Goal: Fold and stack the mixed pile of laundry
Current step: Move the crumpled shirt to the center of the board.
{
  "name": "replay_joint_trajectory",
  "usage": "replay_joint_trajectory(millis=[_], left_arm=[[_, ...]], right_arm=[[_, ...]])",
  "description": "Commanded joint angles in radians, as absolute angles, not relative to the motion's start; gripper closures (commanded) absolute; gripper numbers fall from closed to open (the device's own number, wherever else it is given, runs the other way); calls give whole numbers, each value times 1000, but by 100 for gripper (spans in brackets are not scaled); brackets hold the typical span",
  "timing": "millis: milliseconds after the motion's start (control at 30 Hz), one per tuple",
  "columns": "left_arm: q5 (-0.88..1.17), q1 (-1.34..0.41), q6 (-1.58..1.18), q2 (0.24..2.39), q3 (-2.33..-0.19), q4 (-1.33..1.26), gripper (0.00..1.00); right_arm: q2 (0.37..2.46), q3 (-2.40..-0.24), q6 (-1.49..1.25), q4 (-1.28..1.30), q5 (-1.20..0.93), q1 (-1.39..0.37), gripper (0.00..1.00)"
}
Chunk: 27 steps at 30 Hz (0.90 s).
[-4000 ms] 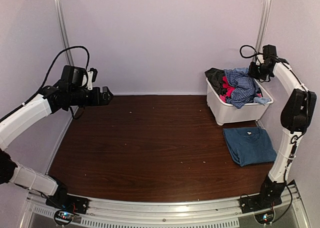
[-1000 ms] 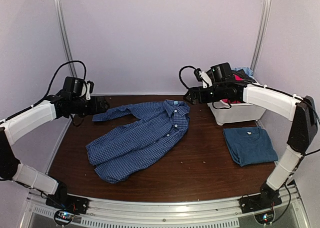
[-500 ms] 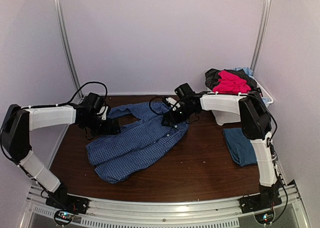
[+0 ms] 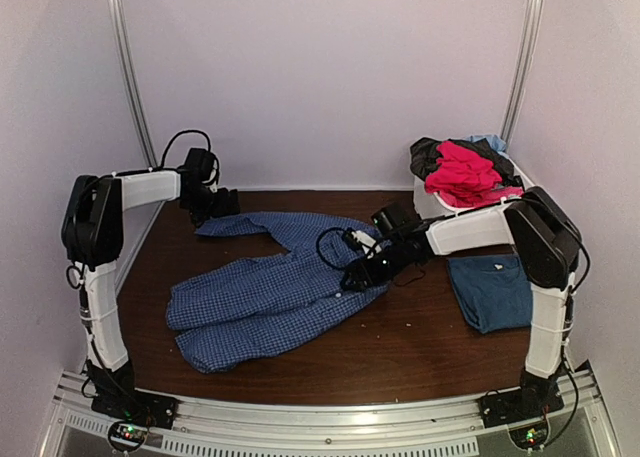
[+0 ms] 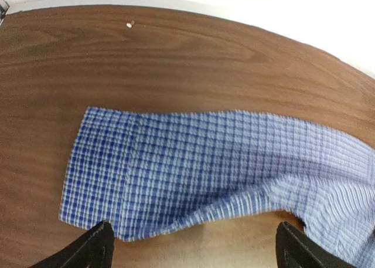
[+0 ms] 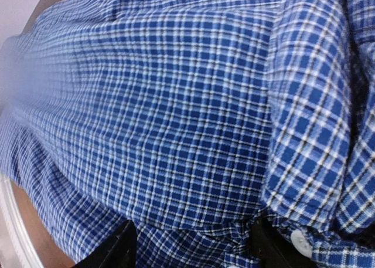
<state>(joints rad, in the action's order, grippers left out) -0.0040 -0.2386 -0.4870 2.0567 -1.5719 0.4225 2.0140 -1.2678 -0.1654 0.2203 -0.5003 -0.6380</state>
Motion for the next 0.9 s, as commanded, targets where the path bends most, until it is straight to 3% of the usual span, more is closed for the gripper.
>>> replay_joint_trajectory(millis=[0, 200, 367, 500, 633, 767, 867], left_arm=[[-51, -226, -429, 2236, -1787, 519, 2], [-78, -228, -378, 2359, -1923, 605, 2], [-95, -248, -326, 2435, -1976, 653, 7], [-110, -276, -289, 2504, -2036, 697, 25], [-79, -284, -290, 2504, -2032, 699, 56], [-60, -285, -282, 2449, -1985, 655, 75], [-48, -285, -267, 2407, -1972, 634, 94]], right_arm=[[1898, -1114, -244, 183, -668, -718, 32], [1664, -1126, -204, 287, -669, -696, 21], [1686, -1256, -193, 374, -527, -570, 16], [1783, -1357, -171, 399, -503, -497, 16], [1948, -1533, -140, 449, -451, -492, 16], [2135, -1712, -131, 531, -380, -495, 17], [2247, -1805, -110, 589, -330, -501, 15]])
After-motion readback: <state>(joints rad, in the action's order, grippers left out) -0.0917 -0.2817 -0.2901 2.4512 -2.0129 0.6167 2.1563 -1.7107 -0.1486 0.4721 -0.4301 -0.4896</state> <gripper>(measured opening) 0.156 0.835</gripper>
